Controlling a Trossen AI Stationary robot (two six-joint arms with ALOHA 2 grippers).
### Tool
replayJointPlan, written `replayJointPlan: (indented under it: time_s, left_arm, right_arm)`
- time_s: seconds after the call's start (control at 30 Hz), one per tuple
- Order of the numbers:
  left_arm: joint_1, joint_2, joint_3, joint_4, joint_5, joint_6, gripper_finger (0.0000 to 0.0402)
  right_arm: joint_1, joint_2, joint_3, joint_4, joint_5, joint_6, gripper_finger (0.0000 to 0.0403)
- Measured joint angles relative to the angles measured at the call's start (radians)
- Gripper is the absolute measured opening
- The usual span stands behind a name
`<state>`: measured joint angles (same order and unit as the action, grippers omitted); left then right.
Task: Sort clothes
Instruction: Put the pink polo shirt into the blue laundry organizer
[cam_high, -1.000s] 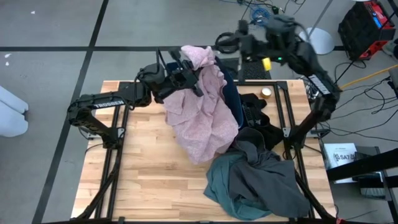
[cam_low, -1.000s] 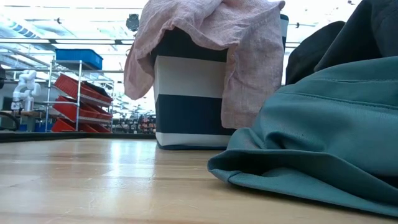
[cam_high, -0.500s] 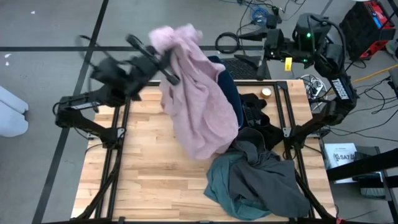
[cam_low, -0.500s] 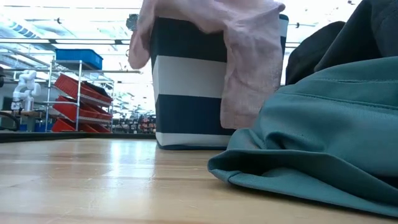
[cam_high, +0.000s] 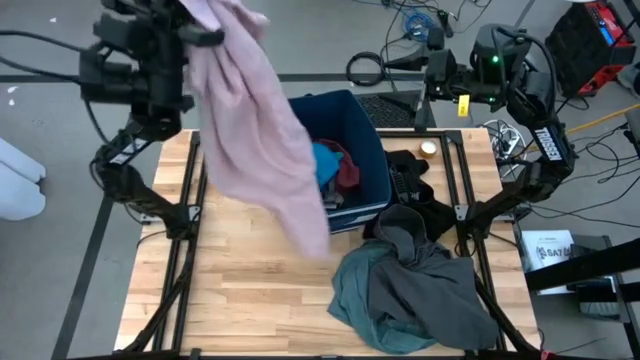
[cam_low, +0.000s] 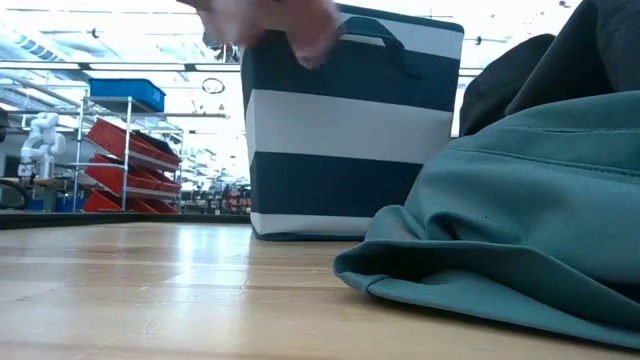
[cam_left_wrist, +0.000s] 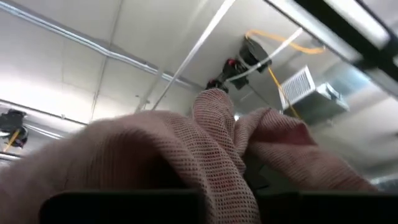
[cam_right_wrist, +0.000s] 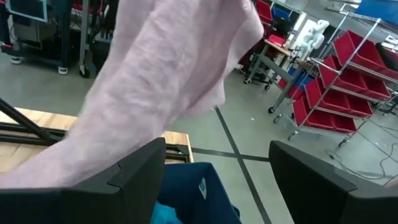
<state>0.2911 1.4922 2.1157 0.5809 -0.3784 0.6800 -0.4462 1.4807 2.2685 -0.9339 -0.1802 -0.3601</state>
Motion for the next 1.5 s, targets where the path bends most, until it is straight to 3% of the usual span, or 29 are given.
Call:
replayJointPlan:
  time_s: [0.2, 0.3, 0.5, 0.8, 1.1, 1.27, 1.5]
  left_arm:
    - [0.063, 0.174, 0.243, -0.039, 0.016, -0.169, 0.0026]
    - [0.113, 0.200, 0.236, 0.093, 0.053, -0.272, 0.0026]
    - [0.198, 0.206, 0.241, 0.086, 0.154, -0.661, 0.0026]
    - [0.217, 0.333, 0.238, -0.090, 0.153, -0.810, 0.0026]
    - [0.248, 0.458, 0.239, -0.106, 0.204, -1.009, 0.0026]
    - [0.229, 0.437, 0.239, -0.378, 0.317, -0.911, 0.0026]
    - [0.175, 0.396, 0.239, -1.024, 0.263, -0.621, 0.0026]
  right_arm:
    - [0.000, -0.001, 0.000, 0.008, 0.001, -0.016, 0.0274]
    - [-0.001, -0.004, 0.000, 0.015, 0.001, -0.021, 0.0274]
    - [-0.028, -0.006, 0.000, 0.009, -0.002, -0.023, 0.0274]
    - [-0.045, -0.008, 0.000, -0.075, -0.009, 0.007, 0.0274]
    - [-0.045, -0.089, 0.000, -0.118, -0.005, 0.034, 0.0274]
    - [-0.045, -0.148, 0.000, -0.119, -0.005, 0.047, 0.0274]
    - [-0.045, -0.177, 0.000, -0.165, -0.009, 0.065, 0.0274]
